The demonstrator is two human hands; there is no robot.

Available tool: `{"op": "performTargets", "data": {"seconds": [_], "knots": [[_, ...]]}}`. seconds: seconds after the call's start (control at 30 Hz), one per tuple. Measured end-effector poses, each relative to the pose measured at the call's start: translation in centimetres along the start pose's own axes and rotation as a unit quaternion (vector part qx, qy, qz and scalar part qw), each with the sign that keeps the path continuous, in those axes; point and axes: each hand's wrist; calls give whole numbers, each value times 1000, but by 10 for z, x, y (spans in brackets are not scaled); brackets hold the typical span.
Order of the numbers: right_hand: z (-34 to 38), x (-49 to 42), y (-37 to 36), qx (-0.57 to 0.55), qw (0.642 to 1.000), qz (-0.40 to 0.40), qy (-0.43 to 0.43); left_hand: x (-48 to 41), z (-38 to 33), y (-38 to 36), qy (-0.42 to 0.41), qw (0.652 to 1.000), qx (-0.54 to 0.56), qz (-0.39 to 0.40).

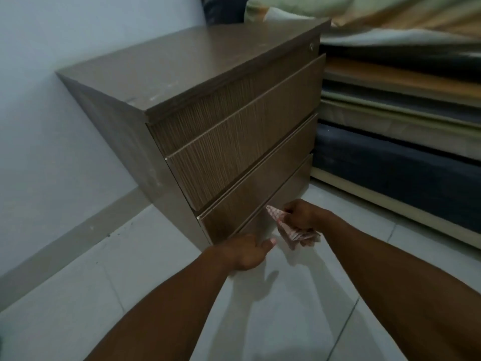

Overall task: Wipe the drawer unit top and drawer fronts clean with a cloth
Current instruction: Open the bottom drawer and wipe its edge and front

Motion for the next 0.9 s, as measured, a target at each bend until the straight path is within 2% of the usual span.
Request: {"op": "performTargets", "data": {"seconds": [0.13,0.23,0.37,0.47,0.6,0.7,0.77,0.9], "knots": [[18,17,69,138,988,62,-11,6,-36,46,23,994,25,104],[46,43,115,202,974,103,-27,31,-63,82,37,984,77,154],[98,97,181,258,955,146,-15,88,-101,145,57,982,86,157],[140,141,237,245,956,160,9,142,-130,214,69,980,69,172],[192,203,320,212,963,167,16,212,-176,319,74,995,-2,71],[218,242,376,202,965,166,34,251,-207,372,84,995,52,-5],[227,264,409,188,969,160,37,273,-228,391,96,991,91,-24],[246,295,473,179,969,161,49,306,-267,414,123,985,121,-9]]}}
Point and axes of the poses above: each hand's wrist, its own x-axis away from the middle knuckle, its own y-axis out of the back of the hand, z = x × y, and after that the axes turned 5 degrees about x, right-handed
